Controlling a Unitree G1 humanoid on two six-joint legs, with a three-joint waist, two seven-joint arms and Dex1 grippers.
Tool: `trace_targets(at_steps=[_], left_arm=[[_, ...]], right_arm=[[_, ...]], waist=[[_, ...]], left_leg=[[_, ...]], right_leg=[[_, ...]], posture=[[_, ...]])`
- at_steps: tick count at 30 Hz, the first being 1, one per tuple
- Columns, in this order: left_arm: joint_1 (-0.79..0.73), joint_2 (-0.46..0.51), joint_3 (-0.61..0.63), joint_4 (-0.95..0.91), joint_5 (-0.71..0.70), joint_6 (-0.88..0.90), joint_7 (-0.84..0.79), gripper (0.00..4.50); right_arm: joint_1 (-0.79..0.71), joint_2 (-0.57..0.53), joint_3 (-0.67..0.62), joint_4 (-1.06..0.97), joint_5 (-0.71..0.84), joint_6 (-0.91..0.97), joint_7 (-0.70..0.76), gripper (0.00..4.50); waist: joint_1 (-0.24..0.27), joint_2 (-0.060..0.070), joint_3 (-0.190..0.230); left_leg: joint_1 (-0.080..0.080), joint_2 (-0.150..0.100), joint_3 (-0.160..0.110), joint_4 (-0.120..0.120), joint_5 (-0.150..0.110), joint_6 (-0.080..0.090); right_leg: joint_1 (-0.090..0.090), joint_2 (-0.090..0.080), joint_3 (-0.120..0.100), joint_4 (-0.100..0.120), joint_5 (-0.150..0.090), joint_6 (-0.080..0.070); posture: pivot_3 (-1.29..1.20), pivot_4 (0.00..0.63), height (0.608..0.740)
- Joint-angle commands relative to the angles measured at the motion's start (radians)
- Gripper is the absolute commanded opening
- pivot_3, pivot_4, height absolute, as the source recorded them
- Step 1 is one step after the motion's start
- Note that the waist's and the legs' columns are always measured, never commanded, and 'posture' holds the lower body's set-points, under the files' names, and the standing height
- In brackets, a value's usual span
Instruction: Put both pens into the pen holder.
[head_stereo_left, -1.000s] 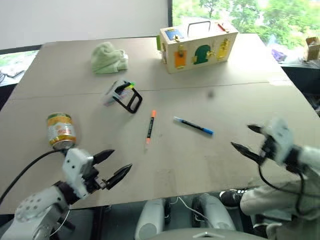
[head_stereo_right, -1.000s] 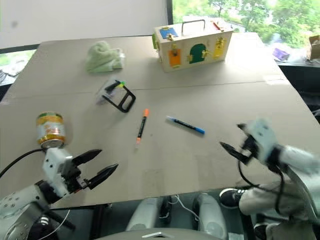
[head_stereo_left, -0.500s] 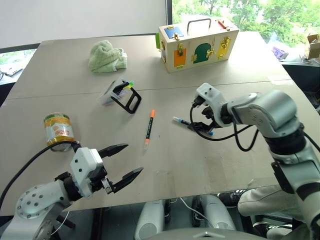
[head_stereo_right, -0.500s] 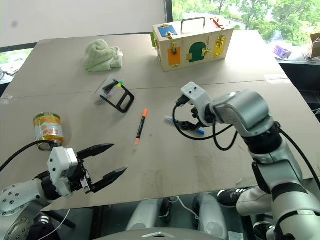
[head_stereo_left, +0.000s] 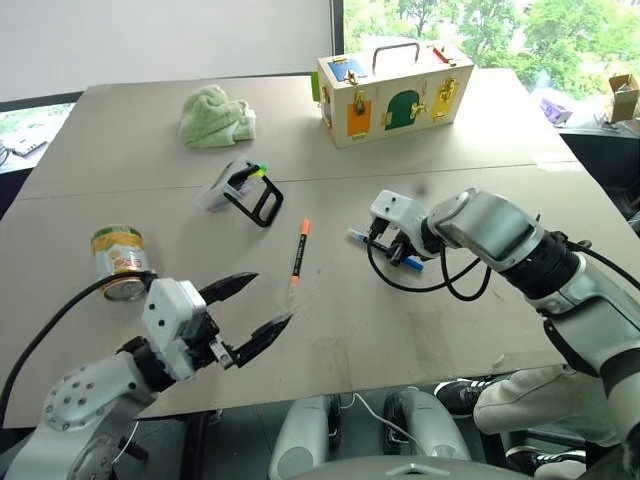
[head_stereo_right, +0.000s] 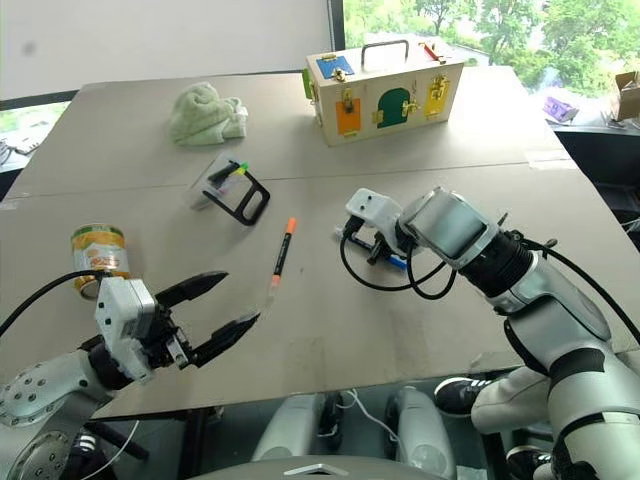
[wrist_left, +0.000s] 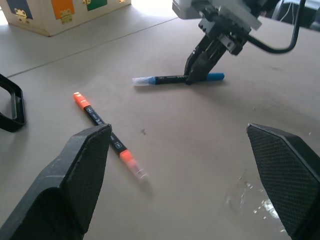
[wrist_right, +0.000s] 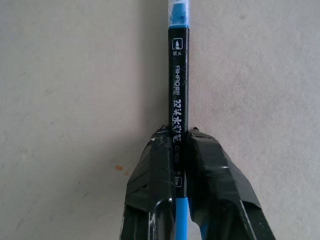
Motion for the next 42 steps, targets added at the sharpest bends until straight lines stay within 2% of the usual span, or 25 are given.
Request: trace_targets(at_steps=[1, 3, 6, 10, 12, 15, 17, 19, 20, 22, 23, 27, 29, 31, 32, 33, 34, 37, 38, 42], left_arm=[[-0.057, 0.056, 0.013, -0.041, -0.361, 0.197, 0.215, 4.50], [-0.141, 0.040, -0.028, 0.001, -0.541, 0.215, 0.367, 4.50], [-0.275, 0.001, -0.114, 0.090, -0.658, 0.255, 0.549, 4.50], [-0.447, -0.074, -0.184, 0.189, -0.756, 0.246, 0.670, 4.50], [-0.511, -0.088, -0.212, 0.235, -0.740, 0.263, 0.680, 4.50], [-0.584, -0.106, -0.243, 0.273, -0.734, 0.282, 0.660, 3.68], [-0.614, -0.120, -0.247, 0.293, -0.757, 0.289, 0.668, 2.69], [-0.629, -0.121, -0.247, 0.302, -0.746, 0.298, 0.657, 2.00], [-0.635, -0.123, -0.244, 0.307, -0.742, 0.299, 0.656, 1.42], [-0.643, -0.126, -0.238, 0.312, -0.743, 0.299, 0.654, 0.58], [-0.644, -0.126, -0.235, 0.311, -0.745, 0.300, 0.654, 0.02], [-0.646, -0.112, -0.215, 0.272, -0.734, 0.293, 0.656, 0.02], [-0.675, -0.077, -0.201, 0.235, -0.664, 0.280, 0.639, 0.00], [-0.724, -0.037, -0.187, 0.191, -0.602, 0.266, 0.633, 0.00], [-0.757, -0.017, -0.180, 0.175, -0.575, 0.259, 0.638, 0.00], [-0.787, 0.002, -0.172, 0.162, -0.554, 0.253, 0.644, 0.00], [-0.821, 0.030, -0.165, 0.146, -0.517, 0.249, 0.648, 0.00], [-0.894, 0.154, -0.180, 0.079, -0.316, 0.237, 0.612, 0.00], [-0.905, 0.203, -0.197, 0.056, -0.230, 0.226, 0.589, 0.00], [-0.885, 0.429, -0.322, 0.003, 0.218, 0.085, 0.480, 0.00]], right_arm=[[0.049, -0.019, -0.154, -0.084, 0.021, -0.016, 0.000, 0.02], [0.090, -0.024, -0.275, -0.228, 0.082, -0.014, 0.020, 0.02], [0.149, 0.003, -0.415, -0.423, 0.169, -0.008, 0.026, 0.02], [0.167, 0.029, -0.420, -0.524, 0.196, 0.032, -0.005, 0.02], [0.166, 0.047, -0.412, -0.537, 0.200, 0.038, -0.021, 0.02], [0.160, 0.061, -0.404, -0.535, 0.206, 0.045, -0.032, 0.00], [0.157, 0.063, -0.400, -0.530, 0.206, 0.047, -0.038, 0.00], [0.156, 0.065, -0.397, -0.530, 0.206, 0.043, -0.041, 0.00], [0.156, 0.066, -0.396, -0.530, 0.208, 0.041, -0.042, 0.00], [0.160, 0.071, -0.398, -0.529, 0.211, 0.038, -0.046, 0.00], [0.162, 0.073, -0.400, -0.528, 0.214, 0.037, -0.048, 0.00], [0.214, 0.087, -0.435, -0.533, 0.192, -0.112, -0.039, 0.00], [0.234, 0.088, -0.482, -0.527, 0.204, -0.140, -0.039, 0.89], [0.251, 0.064, -0.525, -0.539, 0.208, -0.157, -0.038, 1.55], [0.262, 0.044, -0.552, -0.553, 0.215, -0.171, -0.028, 2.13], [0.276, 0.019, -0.577, -0.575, 0.222, -0.190, -0.012, 2.35], [0.293, -0.013, -0.602, -0.600, 0.226, -0.219, 0.009, 2.82], [0.345, -0.103, -0.661, -0.657, 0.222, -0.304, 0.056, 4.20], [0.361, -0.126, -0.673, -0.669, 0.216, -0.338, 0.069, 4.47], [0.422, -0.152, -0.715, -0.680, 0.223, -0.462, 0.104, 4.47]], waist=[[0.003, 0.001, 0.000], [0.007, 0.001, 0.001], [0.007, 0.002, 0.002], [0.008, 0.000, 0.001], [0.007, 0.000, 0.001], [0.006, 0.000, 0.001], [0.006, 0.000, 0.001], [0.006, 0.000, 0.001], [0.005, 0.000, 0.001], [0.004, 0.000, 0.001], [0.004, 0.000, 0.001], [0.005, -0.001, 0.001], [0.006, -0.001, 0.001], [0.009, -0.002, 0.002], [0.014, -0.002, 0.002], [0.021, -0.002, 0.002], [0.025, -0.002, 0.002], [0.025, -0.002, 0.002], [0.025, -0.002, 0.002], [0.020, -0.003, 0.003]], left_leg=[[0.000, 0.000, -0.001, 0.001, 0.000, 0.000], [-0.002, 0.000, -0.002, 0.002, 0.000, -0.001], [-0.003, 0.000, -0.002, 0.002, 0.003, 0.002], [-0.002, 0.000, -0.001, 0.001, 0.003, 0.002], [-0.002, 0.000, -0.001, 0.002, 0.003, 0.002], [-0.002, -0.001, 0.001, 0.002, 0.004, 0.002], [-0.002, -0.001, 0.001, 0.003, 0.004, 0.002], [-0.002, -0.001, 0.001, 0.003, 0.004, 0.002], [-0.002, -0.001, 0.001, 0.003, 0.004, 0.002], [-0.001, 0.000, 0.001, 0.003, 0.004, 0.002], [-0.002, 0.000, 0.001, 0.003, 0.004, 0.002], [-0.002, 0.000, 0.001, 0.003, 0.004, 0.002], [-0.002, 0.000, 0.001, 0.003, 0.004, 0.002], [-0.002, 0.000, 0.001, 0.003, 0.004, 0.002], [-0.002, 0.000, 0.001, 0.003, 0.004, 0.002], [-0.002, 0.000, 0.001, 0.003, 0.004, 0.002], [-0.002, 0.000, 0.001, 0.003, 0.004, 0.002], [-0.002, -0.001, 0.001, 0.003, 0.004, 0.002], [-0.002, -0.001, 0.001, 0.002, 0.004, 0.002], [0.001, 0.000, 0.007, -0.003, 0.004, 0.001]], right_leg=[[0.000, 0.000, 0.000, 0.000, 0.000, 0.000], [0.000, 0.000, -0.001, 0.000, 0.000, 0.001], [0.001, 0.000, -0.001, 0.001, 0.001, 0.001], [0.001, 0.001, 0.000, 0.001, 0.001, 0.000], [0.001, 0.002, 0.000, 0.001, 0.001, 0.000], [0.001, 0.002, 0.001, 0.001, 0.002, -0.002], [0.001, 0.002, 0.001, 0.001, 0.003, -0.003], [0.001, 0.002, 0.001, 0.001, 0.003, -0.003], [0.001, 0.003, 0.001, 0.001, 0.003, -0.003], [0.001, 0.003, 0.002, 0.001, 0.003, -0.003], [0.001, 0.003, 0.002, 0.001, 0.003, -0.003], [0.001, 0.003, 0.002, 0.001, 0.003, -0.003], [0.001, 0.003, 0.002, 0.001, 0.003, -0.003], [0.001, 0.003, 0.002, 0.001, 0.003, -0.003], [0.001, 0.003, 0.002, 0.001, 0.003, -0.003], [0.001, 0.003, 0.002, 0.001, 0.002, -0.003], [0.001, 0.003, 0.002, 0.001, 0.002, -0.003], [0.001, 0.003, 0.002, 0.000, 0.002, -0.003], [0.001, 0.004, 0.003, -0.001, 0.002, -0.003], [0.000, 0.005, 0.008, -0.001, 0.001, 0.000]], posture=[[0.00, 0.150, 0.740], [0.00, 0.150, 0.740], [0.00, 0.150, 0.740], [0.00, 0.150, 0.740], [0.00, 0.150, 0.740], [0.00, 0.150, 0.740], [0.00, 0.150, 0.740], [0.00, 0.150, 0.740], [0.00, 0.150, 0.740], [0.00, 0.150, 0.740], [0.00, 0.150, 0.740], [0.00, 0.150, 0.740], [0.00, 0.150, 0.740], [0.00, 0.150, 0.740], [0.00, 0.150, 0.740], [0.00, 0.150, 0.740], [0.00, 0.150, 0.740], [0.00, 0.150, 0.740], [0.00, 0.150, 0.740], [0.00, 0.150, 0.740]])
